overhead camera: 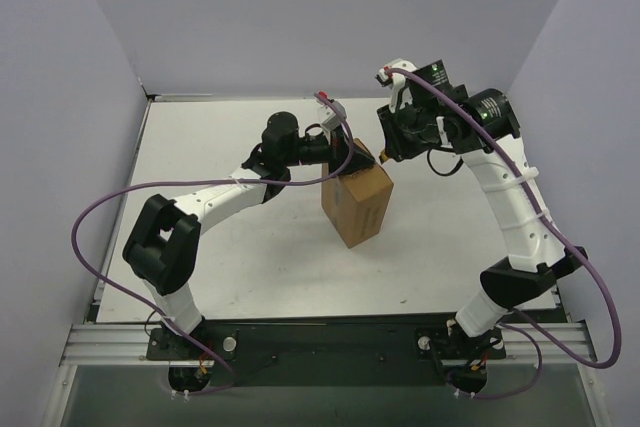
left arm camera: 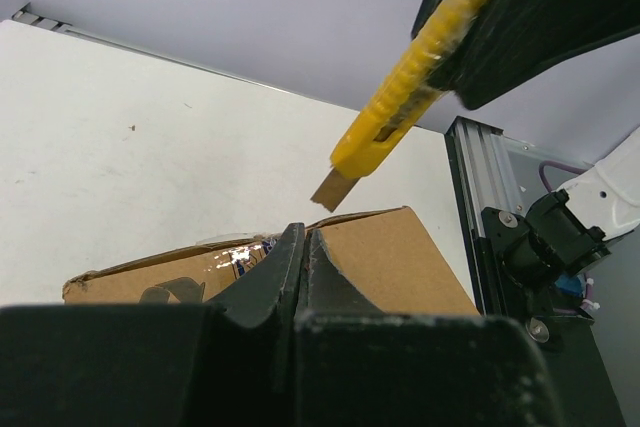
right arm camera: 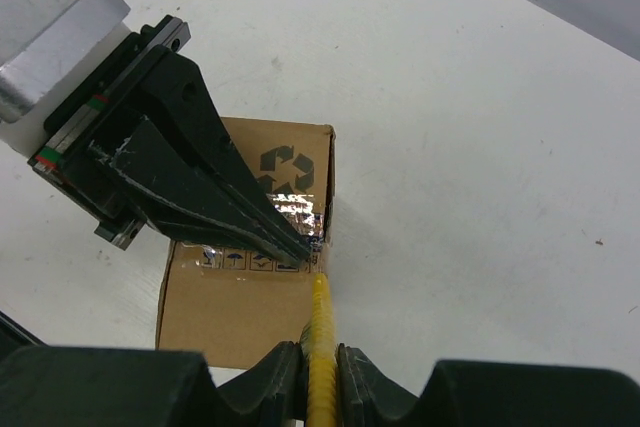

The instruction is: Unpack the express box

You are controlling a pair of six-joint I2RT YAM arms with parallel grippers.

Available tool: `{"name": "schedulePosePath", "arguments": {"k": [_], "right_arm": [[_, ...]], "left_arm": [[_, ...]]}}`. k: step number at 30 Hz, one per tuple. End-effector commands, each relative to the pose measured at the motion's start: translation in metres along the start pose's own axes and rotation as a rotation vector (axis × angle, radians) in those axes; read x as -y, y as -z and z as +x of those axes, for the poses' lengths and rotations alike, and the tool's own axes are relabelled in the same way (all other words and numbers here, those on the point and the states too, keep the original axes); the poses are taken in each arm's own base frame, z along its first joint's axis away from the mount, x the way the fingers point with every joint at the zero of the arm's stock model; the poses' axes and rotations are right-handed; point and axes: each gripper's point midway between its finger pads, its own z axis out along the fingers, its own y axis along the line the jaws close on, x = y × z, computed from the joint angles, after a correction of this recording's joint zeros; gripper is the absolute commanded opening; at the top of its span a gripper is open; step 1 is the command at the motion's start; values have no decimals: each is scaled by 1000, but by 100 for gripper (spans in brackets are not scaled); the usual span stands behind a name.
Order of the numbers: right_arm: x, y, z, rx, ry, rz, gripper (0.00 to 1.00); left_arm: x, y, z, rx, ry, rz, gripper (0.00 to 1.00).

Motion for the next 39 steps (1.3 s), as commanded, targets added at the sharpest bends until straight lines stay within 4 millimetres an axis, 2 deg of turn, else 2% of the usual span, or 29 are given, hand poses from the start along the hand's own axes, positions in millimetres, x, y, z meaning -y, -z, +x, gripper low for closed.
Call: {"name": "schedulePosePath", "arguments": {"k": [1, 13, 31, 34, 39], "right_arm": [[4, -7, -7, 8, -6, 32, 0], [2, -19, -9, 3, -5, 22, 0], [0, -35, 5, -58, -11, 9, 0], [0, -44, 7, -58, -2, 4, 0], [-7, -48, 14, -56, 21, -52, 0]], "left_arm": [[-17, 10, 96, -221, 257, -78, 0], [-19, 11, 95, -217, 258, -82, 0], [-23, 13, 96, -209, 268, -89, 0], [-23, 13, 97, -209, 274, -85, 0], [-24, 15, 99, -211, 281, -88, 0]]}}
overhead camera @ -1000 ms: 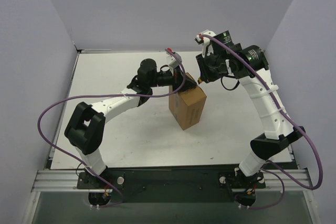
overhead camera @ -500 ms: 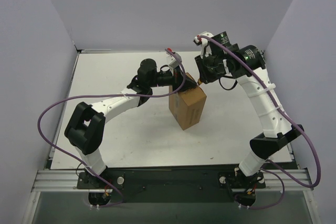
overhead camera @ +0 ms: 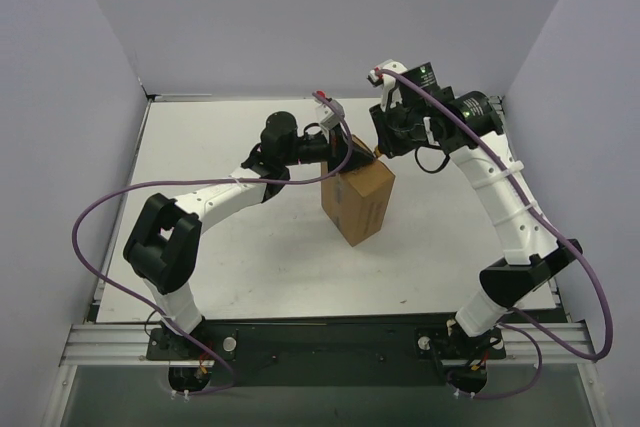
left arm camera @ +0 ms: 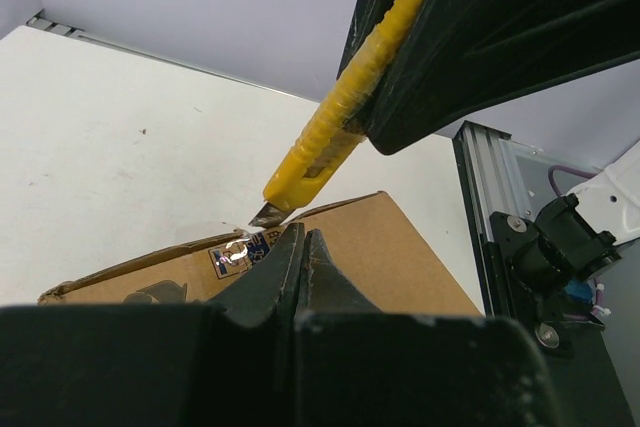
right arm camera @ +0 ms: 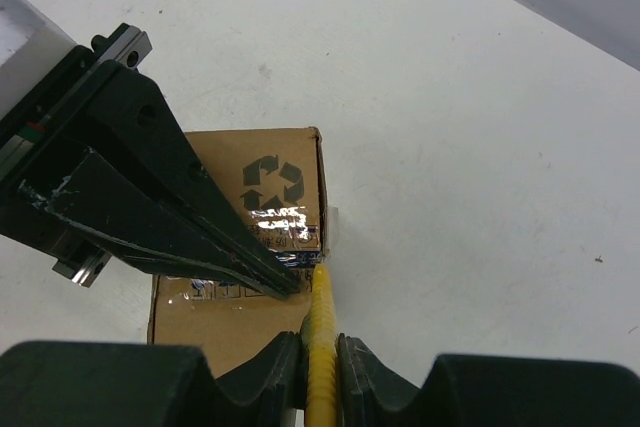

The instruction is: Unpack the express box

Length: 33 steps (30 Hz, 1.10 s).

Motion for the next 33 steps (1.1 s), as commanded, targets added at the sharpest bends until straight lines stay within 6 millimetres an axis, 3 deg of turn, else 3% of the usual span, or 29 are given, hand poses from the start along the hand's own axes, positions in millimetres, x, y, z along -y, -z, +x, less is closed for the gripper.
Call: {"name": "schedulePosePath", "arguments": {"k": [1, 4, 10, 18, 25, 33], "right_arm": [[-11, -12, 20, -62, 16, -71, 0], [-12, -8, 28, -64, 14, -106, 0], [-11, 6, 23, -20, -3, -155, 0], [-14, 3, 26, -33, -3, -172, 0], [-2, 7, 20, -24, -127, -57, 0], [-19, -16, 30, -85, -132, -73, 0]], "left_arm": [[-19, 16, 101, -228, 287, -81, 0], [-20, 19, 104, -240, 287, -81, 0], [-25, 26, 106, -257, 284, -87, 0], [-26, 26, 107, -263, 283, -82, 0], [-24, 28, 112, -274, 281, -86, 0], [-18, 29, 122, -292, 298, -84, 0]]}}
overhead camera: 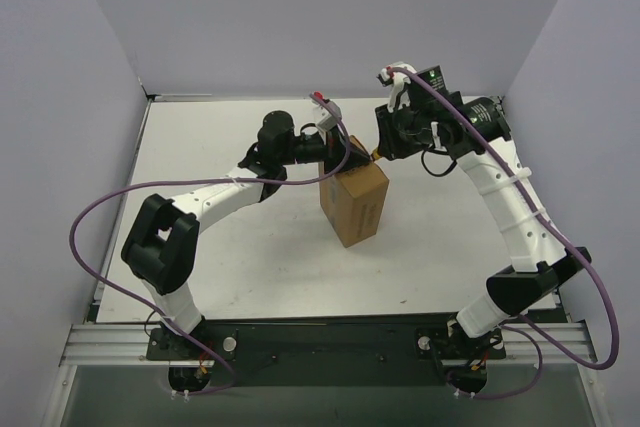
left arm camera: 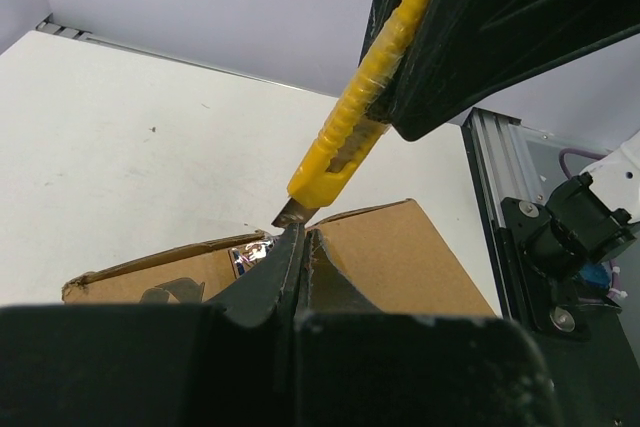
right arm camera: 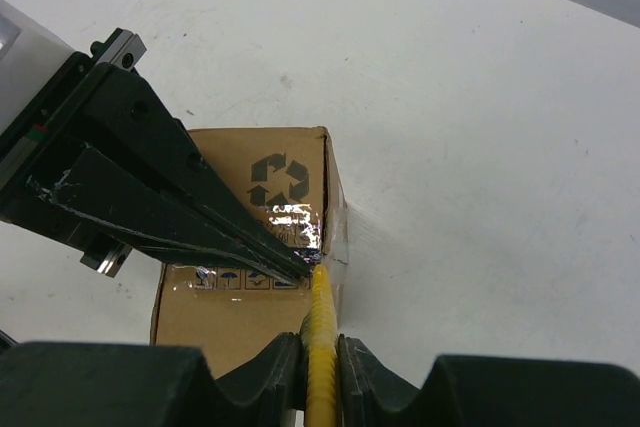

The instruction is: Unpack the express box

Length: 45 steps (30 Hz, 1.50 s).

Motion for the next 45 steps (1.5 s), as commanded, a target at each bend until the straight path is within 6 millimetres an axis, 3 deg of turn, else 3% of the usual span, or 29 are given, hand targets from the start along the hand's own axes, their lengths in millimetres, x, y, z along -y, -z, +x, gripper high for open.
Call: {"name": "schedulePosePath", "arguments": {"k": [1, 6, 13, 18, 28, 33, 37, 45], "right_arm": [[-10, -26, 34, -151, -35, -9, 0], [-6, -35, 60, -227, -27, -4, 0], [6, -21, 53, -174, 42, -21, 0], [25, -16, 63, -173, 159, 59, 0], [63, 7, 28, -34, 194, 271, 0], [52, 23, 11, 60, 147, 234, 0], [27, 31, -3, 136, 145, 128, 0], [17, 26, -10, 158, 161, 95, 0]], "left_arm": [[-8, 20, 121, -280, 336, -79, 0], [-7, 24, 127, -299, 330, -77, 0], [-5, 32, 135, -323, 324, -71, 0], [-2, 48, 151, -375, 287, -24, 0], [8, 60, 167, -450, 259, -5, 0], [7, 61, 168, -456, 245, -10, 0], [7, 60, 167, -455, 245, -11, 0], [7, 59, 166, -454, 247, -9, 0]]}}
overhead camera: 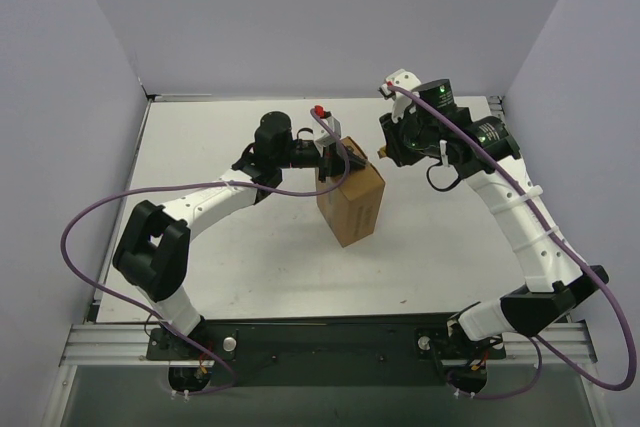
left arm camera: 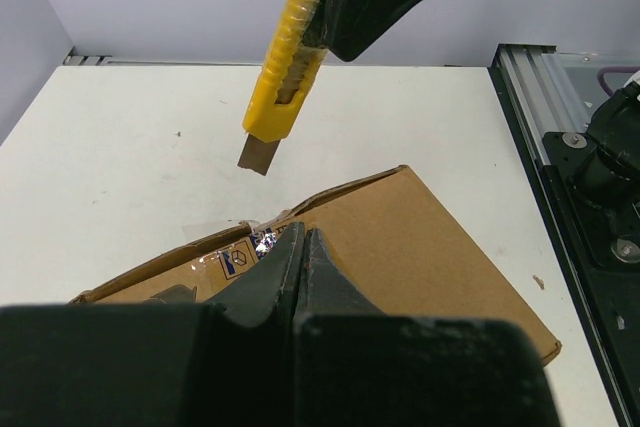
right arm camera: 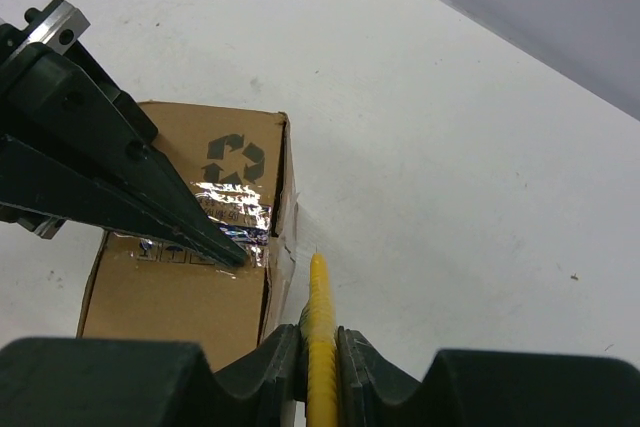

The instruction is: Unpack the express box

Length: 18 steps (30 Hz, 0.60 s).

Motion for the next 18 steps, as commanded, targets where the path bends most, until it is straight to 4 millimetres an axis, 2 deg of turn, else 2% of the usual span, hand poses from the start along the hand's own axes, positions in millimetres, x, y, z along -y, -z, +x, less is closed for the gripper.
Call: {"name": "schedulePosePath", "arguments": {"k": [1, 15, 18], "right_arm": [[6, 17, -17, 70, 11, 35, 0], [-16, 6, -32, 113, -3, -56, 0], [-20, 5, -30, 105, 4, -65, 0]], "left_arm": [[36, 34, 150, -378, 471, 3, 0], [35, 32, 150, -376, 476, 6, 0], [35, 32, 151, -377, 478, 5, 0]]}}
